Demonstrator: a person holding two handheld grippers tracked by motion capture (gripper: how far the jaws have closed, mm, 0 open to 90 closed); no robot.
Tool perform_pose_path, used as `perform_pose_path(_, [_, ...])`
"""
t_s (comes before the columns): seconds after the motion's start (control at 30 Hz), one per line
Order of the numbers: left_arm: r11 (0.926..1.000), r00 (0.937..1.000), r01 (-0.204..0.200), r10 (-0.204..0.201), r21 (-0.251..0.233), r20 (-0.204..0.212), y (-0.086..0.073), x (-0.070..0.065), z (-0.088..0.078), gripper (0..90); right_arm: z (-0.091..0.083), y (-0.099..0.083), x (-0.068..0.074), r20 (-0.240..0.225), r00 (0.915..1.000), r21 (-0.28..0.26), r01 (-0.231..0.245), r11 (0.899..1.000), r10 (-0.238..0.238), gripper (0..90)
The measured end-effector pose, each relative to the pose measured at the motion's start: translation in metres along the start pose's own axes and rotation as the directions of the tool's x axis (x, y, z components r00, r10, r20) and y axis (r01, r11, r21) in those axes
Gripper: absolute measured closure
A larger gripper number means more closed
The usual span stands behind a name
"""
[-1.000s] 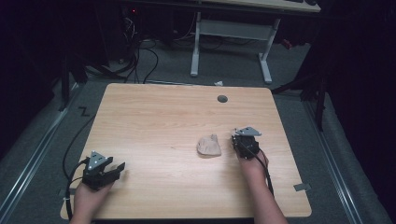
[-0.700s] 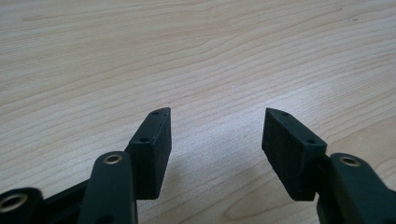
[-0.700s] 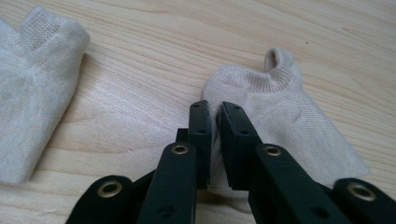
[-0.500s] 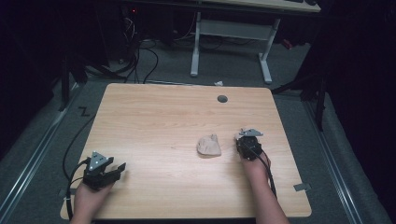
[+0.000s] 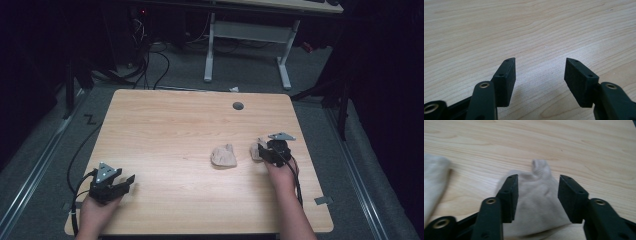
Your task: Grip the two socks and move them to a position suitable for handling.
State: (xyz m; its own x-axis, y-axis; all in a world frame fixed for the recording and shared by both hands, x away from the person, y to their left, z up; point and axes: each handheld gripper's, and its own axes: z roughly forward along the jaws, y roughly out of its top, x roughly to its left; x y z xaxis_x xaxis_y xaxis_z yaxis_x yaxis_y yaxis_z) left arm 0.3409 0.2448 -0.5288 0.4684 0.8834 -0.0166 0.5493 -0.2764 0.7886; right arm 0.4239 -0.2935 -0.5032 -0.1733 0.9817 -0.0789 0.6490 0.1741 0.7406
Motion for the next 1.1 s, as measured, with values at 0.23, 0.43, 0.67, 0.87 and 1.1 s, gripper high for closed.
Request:
perform_pose_path(0.23, [1.0,1.0,0.0,0.0,0.002,0.001,-0.001,0.001,0.001,43.0,0.017,-0.005,-0.009,-0.011,0.9994,0.072,-0.031,0.997,0.032,43.4])
perform_pose_path(0.43, [1.0,1.0,0.005,-0.005,0.001,-0.002,-0.001,0.001,0.001,43.0,0.017,-0.009,-0.007,-0.066,0.9973,0.079,-0.028,0.996,0.033,70.4])
perform_pose_path(0.67, [1.0,1.0,-0.009,0.009,0.004,0.001,0.0,-0.003,0.002,43.1,0.014,-0.011,0.001,-0.085,0.9963,0.071,0.019,0.997,-0.013,81.8])
perform_pose_path(0.87, [0.9999,0.9999,-0.012,0.012,-0.002,0.009,0.001,-0.004,0.001,44.7,-0.009,-0.007,0.012,-0.125,0.9912,-0.004,0.044,0.999,-0.044,82.2])
perform_pose_path(1.1, [0.9996,0.9997,-0.023,0.023,-0.015,0.012,0.003,-0.007,-0.001,46.0,-0.049,-0.006,0.034,-0.194,0.9767,-0.106,0.072,0.992,-0.092,82.2])
